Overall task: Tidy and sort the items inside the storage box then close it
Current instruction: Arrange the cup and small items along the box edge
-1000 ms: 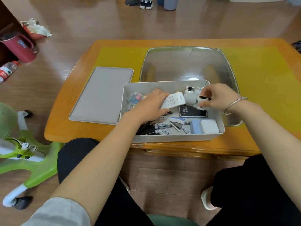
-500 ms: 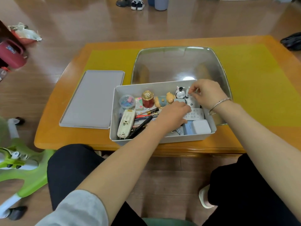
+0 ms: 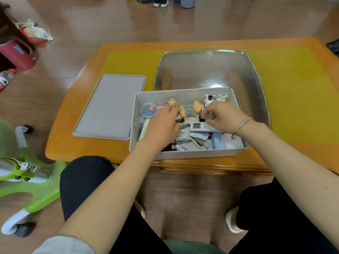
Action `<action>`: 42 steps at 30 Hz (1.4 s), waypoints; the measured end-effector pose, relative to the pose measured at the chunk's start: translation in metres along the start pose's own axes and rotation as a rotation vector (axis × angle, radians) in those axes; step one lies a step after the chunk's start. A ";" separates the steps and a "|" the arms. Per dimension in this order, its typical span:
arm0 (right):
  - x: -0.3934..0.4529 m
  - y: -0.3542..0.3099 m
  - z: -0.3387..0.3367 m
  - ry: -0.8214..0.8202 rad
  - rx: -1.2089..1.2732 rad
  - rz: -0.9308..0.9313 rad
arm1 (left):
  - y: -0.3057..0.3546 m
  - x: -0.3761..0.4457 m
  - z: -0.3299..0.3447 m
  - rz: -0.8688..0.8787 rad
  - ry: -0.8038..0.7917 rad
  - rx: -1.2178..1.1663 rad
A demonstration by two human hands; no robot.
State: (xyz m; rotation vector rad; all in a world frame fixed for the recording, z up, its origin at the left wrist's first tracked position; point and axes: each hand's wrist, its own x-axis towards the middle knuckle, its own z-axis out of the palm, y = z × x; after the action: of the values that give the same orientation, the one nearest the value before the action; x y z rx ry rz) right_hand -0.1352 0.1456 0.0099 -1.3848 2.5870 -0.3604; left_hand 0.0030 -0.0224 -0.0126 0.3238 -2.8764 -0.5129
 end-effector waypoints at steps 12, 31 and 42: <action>0.012 -0.042 0.031 -0.182 -0.176 -0.146 | -0.048 -0.002 -0.009 -0.231 -0.409 0.225; 0.027 -0.075 0.051 -0.286 -0.061 -0.249 | -0.057 -0.002 -0.046 -0.237 -0.244 -0.380; -0.015 0.014 -0.016 0.142 0.115 0.102 | -0.042 0.006 -0.051 -0.145 -0.048 -0.508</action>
State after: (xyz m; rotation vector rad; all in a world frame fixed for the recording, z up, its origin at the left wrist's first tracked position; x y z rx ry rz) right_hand -0.1426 0.1678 0.0217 -1.2256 2.6881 -0.6011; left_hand 0.0169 -0.0781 0.0206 0.4341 -2.6489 -1.2544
